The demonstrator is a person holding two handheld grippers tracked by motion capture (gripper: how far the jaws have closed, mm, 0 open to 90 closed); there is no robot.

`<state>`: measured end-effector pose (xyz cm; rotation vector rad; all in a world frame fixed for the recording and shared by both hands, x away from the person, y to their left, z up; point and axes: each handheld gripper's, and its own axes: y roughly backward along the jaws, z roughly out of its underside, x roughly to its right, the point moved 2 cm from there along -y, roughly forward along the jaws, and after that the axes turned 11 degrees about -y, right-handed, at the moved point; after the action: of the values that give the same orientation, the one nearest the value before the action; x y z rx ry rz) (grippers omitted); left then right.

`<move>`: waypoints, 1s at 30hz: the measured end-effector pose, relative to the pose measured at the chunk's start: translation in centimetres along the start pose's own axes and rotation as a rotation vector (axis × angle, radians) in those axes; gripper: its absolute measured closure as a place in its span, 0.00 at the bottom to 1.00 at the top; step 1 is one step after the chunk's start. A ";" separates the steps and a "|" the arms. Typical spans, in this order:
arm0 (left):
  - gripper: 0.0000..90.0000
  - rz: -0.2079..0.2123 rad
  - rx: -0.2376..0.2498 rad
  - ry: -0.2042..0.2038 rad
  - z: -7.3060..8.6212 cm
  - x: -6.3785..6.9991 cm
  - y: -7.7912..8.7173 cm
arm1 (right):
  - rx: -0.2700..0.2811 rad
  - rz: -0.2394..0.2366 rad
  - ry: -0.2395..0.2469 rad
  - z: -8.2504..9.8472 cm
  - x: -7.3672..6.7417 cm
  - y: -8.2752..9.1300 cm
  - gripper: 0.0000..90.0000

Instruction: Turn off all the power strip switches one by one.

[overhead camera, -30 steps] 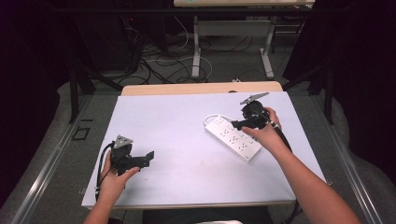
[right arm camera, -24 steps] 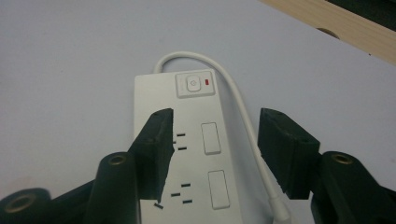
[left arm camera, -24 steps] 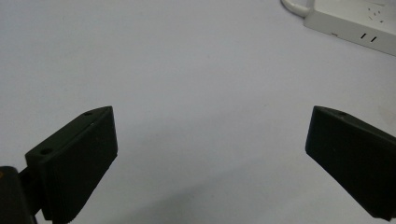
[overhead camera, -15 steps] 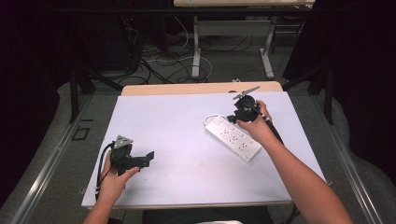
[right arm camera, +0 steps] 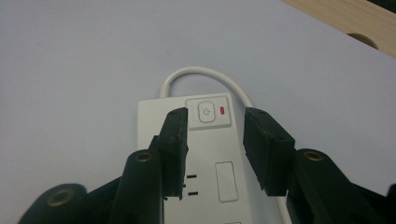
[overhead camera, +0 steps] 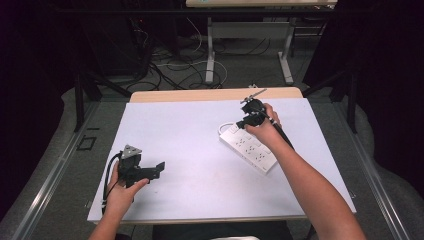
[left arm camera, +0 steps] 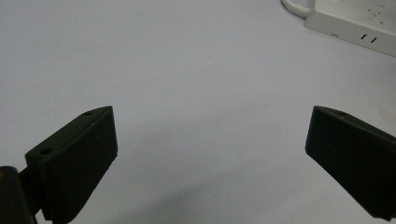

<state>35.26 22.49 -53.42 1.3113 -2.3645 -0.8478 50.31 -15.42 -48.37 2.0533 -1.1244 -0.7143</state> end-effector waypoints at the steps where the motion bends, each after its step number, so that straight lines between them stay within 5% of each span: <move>1: 0.02 0.000 0.001 0.001 0.0 0.0 0.0 | -0.009 -0.001 0.002 -0.1 -0.1 -0.1 0.70; 21: 0.02 0.004 -0.002 0.009 0.1 -0.2 0.0 | -0.016 0.004 0.007 -0.8 0.0 -2.9 0.88; 30: 0.02 0.005 -0.003 0.011 0.1 -0.3 0.0 | -0.022 0.008 -0.040 -0.9 0.4 -3.7 1.00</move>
<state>35.36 22.77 -53.51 1.3043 -2.3558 -0.8402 52.97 -14.00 -50.68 2.0232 -1.1409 -0.7637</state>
